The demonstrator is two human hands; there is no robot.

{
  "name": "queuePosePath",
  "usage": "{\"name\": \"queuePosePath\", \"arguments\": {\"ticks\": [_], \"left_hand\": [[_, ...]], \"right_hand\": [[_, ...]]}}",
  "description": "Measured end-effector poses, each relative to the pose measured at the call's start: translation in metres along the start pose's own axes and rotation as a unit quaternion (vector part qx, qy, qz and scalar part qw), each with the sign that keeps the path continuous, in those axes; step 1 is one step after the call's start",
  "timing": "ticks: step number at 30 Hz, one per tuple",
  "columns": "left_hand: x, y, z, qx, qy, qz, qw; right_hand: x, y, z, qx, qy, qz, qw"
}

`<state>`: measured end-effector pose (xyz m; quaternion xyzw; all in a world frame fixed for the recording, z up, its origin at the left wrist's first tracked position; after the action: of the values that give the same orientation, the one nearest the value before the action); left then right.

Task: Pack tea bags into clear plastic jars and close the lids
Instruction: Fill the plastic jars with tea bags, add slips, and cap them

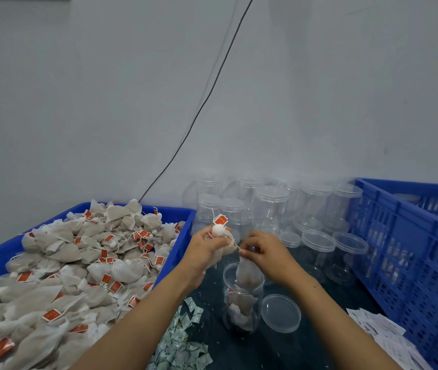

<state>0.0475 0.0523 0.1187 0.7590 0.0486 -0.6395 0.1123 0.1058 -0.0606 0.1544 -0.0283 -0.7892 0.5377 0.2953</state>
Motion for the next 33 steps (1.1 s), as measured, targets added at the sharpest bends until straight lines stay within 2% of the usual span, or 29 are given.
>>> {"name": "queuePosePath", "arguments": {"ticks": [4,7,9,12,16,20,26,28,30,32,33], "left_hand": [[0.006,-0.003,-0.002,0.013,-0.04,-0.063,0.997],[0.011,-0.003,0.001,0.037,-0.066,-0.134,0.988],[0.014,-0.006,0.004,0.035,-0.075,-0.164,0.983],[0.016,-0.012,0.005,0.024,-0.091,-0.164,0.982],[0.01,-0.03,0.004,-0.035,-0.095,-0.19,0.977],[0.005,-0.039,0.007,-0.069,-0.077,-0.13,0.986],[0.012,-0.032,0.004,-0.068,-0.086,-0.097,0.989],[0.014,-0.029,0.002,-0.062,-0.075,-0.081,0.992],[0.016,-0.024,0.001,-0.047,-0.063,-0.038,0.996],[0.016,-0.017,-0.001,-0.018,-0.05,0.022,0.998],[0.014,-0.012,-0.002,-0.002,-0.043,0.055,0.998]], "right_hand": [[0.0,0.015,-0.007,0.075,0.024,0.06,0.995],[0.0,0.034,-0.009,0.158,0.04,0.12,0.979],[0.003,0.039,-0.011,0.178,0.038,0.182,0.966],[0.003,0.047,-0.016,0.203,0.042,0.254,0.945],[0.0,0.065,-0.014,0.255,0.05,0.334,0.906],[0.007,0.081,-0.015,0.29,0.038,0.359,0.886],[-0.015,0.095,-0.008,0.416,0.131,0.273,0.857],[-0.015,0.091,-0.004,0.434,0.161,0.223,0.858],[-0.007,0.071,-0.009,0.38,0.163,0.168,0.895],[-0.006,0.047,-0.012,0.299,0.165,0.002,0.94],[-0.006,0.036,-0.011,0.246,0.164,-0.102,0.95]]}}
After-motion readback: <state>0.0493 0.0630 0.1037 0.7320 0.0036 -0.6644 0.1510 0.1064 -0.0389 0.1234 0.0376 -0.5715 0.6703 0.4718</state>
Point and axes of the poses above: each hand's wrist, its own z-axis away from the middle knuckle, its own y-axis out of the palm, x = y × z, the point moved 10 cm from there along -z, towards the middle knuckle, and after that the axes turned 12 degrees about x, right-handed, at the moved point
